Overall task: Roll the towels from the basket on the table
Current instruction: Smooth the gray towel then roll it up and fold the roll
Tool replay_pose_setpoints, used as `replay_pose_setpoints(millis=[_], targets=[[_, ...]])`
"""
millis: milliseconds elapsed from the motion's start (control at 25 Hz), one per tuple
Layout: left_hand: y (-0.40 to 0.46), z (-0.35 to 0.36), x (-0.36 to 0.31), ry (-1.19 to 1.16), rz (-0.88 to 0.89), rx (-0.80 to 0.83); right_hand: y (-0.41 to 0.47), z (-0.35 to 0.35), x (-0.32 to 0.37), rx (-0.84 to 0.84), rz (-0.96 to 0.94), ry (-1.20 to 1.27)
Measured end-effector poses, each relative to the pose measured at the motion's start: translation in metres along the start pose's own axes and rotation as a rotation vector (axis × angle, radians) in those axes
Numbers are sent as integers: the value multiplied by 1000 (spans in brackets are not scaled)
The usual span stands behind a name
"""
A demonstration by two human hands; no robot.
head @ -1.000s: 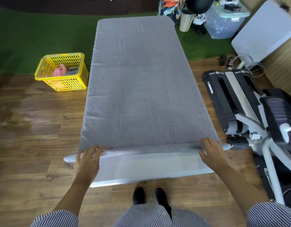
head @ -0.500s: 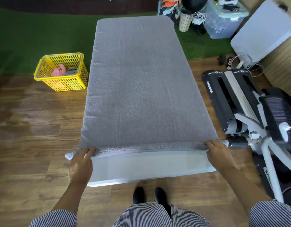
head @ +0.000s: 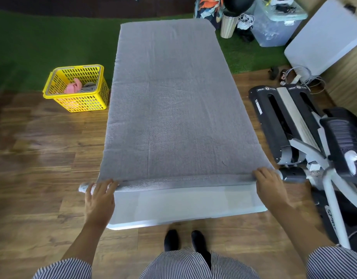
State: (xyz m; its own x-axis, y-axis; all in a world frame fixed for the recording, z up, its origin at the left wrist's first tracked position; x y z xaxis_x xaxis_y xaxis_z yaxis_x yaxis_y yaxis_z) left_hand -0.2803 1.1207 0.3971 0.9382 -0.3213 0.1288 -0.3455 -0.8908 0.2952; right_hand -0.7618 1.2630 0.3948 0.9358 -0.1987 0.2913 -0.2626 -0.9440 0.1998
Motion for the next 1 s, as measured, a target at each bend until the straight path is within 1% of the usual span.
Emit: replay_pose_setpoints(millis=[160, 240, 400, 560, 640, 760, 880, 1000], targets=[[4, 11, 2, -42, 47, 65, -3, 1, 0, 18, 5, 34], [4, 10, -2, 2, 76, 93, -2, 5, 1, 62, 14, 40], [3, 3, -3, 99, 101, 108, 5, 4, -1, 139, 102, 50], [-3, 8, 5, 120, 167, 100, 3, 8, -4, 190, 91, 32], [0, 7, 6, 125, 142, 75, 3, 8, -4, 179, 114, 19], [11, -4, 3, 78, -4, 27, 7, 2, -1, 115, 125, 43], [14, -2, -3, -18, 6, -24, 4, -6, 1, 77, 82, 44], [11, 13, -3, -81, 29, 61, 2, -3, -3, 155, 140, 116]])
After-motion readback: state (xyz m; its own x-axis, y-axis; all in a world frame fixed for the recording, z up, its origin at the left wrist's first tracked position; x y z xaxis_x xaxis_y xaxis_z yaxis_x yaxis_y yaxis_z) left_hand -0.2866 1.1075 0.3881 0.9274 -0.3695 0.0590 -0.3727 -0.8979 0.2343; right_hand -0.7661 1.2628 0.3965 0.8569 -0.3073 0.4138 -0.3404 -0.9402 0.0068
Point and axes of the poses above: each hand's wrist, its own y-axis towards the middle knuckle, its own z-axis out of the palm, x = y × z, the point moved 6 cm from there along y, towards the middle knuckle, and after that the axes turned 12 degrees about y, right-handed, at the moved point
